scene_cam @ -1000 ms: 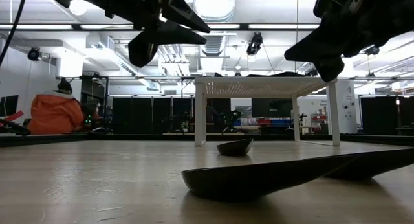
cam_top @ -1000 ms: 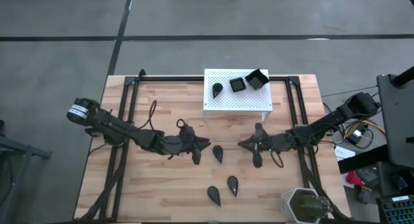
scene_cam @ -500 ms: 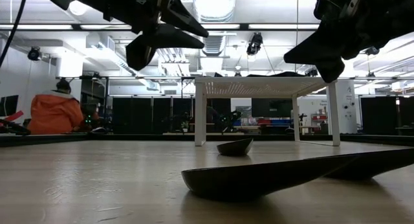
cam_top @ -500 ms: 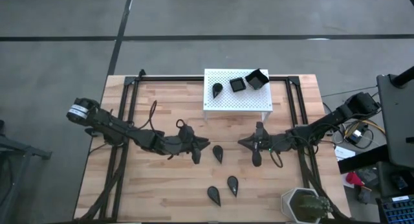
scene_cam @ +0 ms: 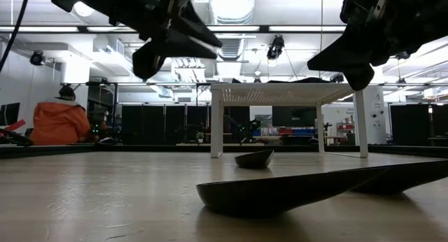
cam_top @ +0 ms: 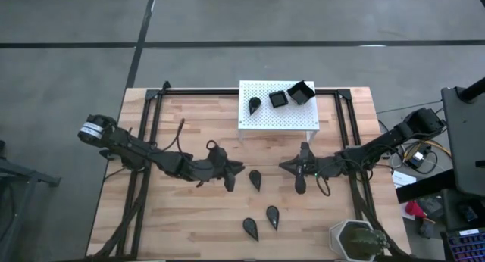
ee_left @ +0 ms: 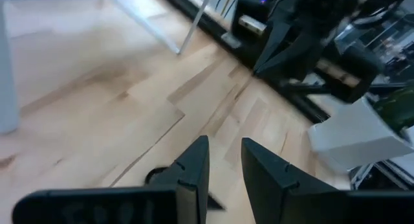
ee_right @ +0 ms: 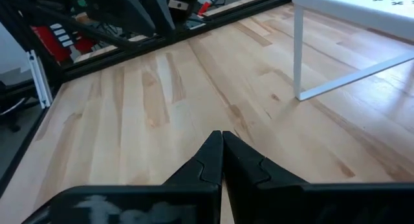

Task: Pick & Place Mini shaped plates
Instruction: Stack the drop shaped plate on top of the drop shaped plate on the shelf

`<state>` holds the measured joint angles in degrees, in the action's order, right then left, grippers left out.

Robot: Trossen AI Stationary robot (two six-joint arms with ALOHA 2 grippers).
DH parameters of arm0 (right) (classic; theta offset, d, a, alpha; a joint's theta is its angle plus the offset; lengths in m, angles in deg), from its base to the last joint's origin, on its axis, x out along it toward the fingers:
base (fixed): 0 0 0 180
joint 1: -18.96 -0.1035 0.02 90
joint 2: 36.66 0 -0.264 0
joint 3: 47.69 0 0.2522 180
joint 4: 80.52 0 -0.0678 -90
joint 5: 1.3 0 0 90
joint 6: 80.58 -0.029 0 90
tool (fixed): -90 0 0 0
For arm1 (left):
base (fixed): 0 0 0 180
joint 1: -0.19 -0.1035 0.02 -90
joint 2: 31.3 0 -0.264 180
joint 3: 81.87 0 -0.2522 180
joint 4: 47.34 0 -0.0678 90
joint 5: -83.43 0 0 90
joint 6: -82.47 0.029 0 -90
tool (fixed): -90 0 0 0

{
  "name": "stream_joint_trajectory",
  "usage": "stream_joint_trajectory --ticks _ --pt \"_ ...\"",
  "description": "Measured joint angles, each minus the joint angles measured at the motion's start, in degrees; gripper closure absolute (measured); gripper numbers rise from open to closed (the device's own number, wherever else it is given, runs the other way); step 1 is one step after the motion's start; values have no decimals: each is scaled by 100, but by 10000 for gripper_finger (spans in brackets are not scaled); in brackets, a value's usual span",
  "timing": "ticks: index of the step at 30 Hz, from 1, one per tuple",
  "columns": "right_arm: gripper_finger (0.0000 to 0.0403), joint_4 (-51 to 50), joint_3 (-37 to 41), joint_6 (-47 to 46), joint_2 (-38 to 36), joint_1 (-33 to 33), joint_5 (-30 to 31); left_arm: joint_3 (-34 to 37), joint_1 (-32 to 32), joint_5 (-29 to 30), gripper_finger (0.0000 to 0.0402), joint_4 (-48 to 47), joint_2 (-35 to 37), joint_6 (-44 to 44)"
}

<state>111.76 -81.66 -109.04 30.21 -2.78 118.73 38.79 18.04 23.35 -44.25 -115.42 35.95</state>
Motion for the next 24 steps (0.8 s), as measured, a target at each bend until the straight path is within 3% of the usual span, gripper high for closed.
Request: stream_joint_trajectory --ticks 8,12,16,24 --pt "394 -11 50 -9 0 -13 -6 7 132 -392 319 -1308 -2 -1317" --pt "394 -13 63 2 0 -12 -2 2 114 -427 319 -1178 -248 -1460" --pt "394 -10 66 94 0 -11 1 -182 21 -994 319 -1021 -715 -761" --pt "394 4 62 146 0 -11 11 -670 -223 -2029 319 -1008 -1449 -2023"
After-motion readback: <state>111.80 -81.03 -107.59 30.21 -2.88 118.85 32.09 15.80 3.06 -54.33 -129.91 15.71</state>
